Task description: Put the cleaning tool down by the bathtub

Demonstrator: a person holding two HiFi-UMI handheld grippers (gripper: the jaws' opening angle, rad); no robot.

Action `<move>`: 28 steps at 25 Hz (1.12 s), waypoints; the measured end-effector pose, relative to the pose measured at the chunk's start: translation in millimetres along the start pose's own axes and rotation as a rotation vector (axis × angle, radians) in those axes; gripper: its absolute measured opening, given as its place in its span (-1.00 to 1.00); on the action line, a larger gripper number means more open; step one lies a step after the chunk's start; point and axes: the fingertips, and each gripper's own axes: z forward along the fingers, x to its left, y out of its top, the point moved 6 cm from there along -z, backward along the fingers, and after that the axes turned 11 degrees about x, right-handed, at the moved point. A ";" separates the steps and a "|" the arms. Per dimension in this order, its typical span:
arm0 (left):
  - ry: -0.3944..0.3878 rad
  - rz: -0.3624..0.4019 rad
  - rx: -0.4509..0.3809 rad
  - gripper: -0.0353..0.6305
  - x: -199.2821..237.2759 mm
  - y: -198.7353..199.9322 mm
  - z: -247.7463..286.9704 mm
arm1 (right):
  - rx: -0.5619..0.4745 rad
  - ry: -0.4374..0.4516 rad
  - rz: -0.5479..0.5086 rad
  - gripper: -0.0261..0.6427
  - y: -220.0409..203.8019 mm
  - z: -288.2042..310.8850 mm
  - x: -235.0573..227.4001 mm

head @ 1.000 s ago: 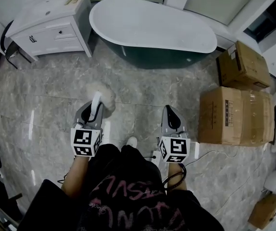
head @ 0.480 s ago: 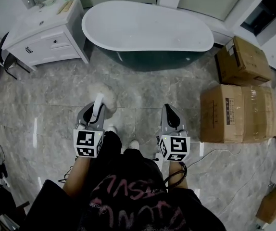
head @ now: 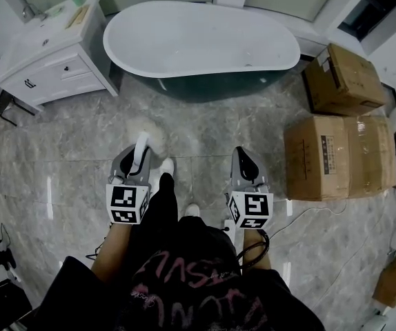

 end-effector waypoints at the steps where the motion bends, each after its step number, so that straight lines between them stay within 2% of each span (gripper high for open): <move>1: -0.006 -0.002 0.005 -0.63 2.5 0.9 6.3 | 0.004 -0.004 -0.001 -0.87 1.2 5.6 -0.7; 15: -0.105 -0.028 0.132 -0.63 37.9 -4.6 115.8 | 0.085 -0.041 0.020 -0.87 11.3 107.7 -0.6; 28: -0.148 -0.047 0.251 -0.63 52.7 -41.7 218.8 | 0.161 -0.085 0.093 -0.87 -31.9 185.4 -20.1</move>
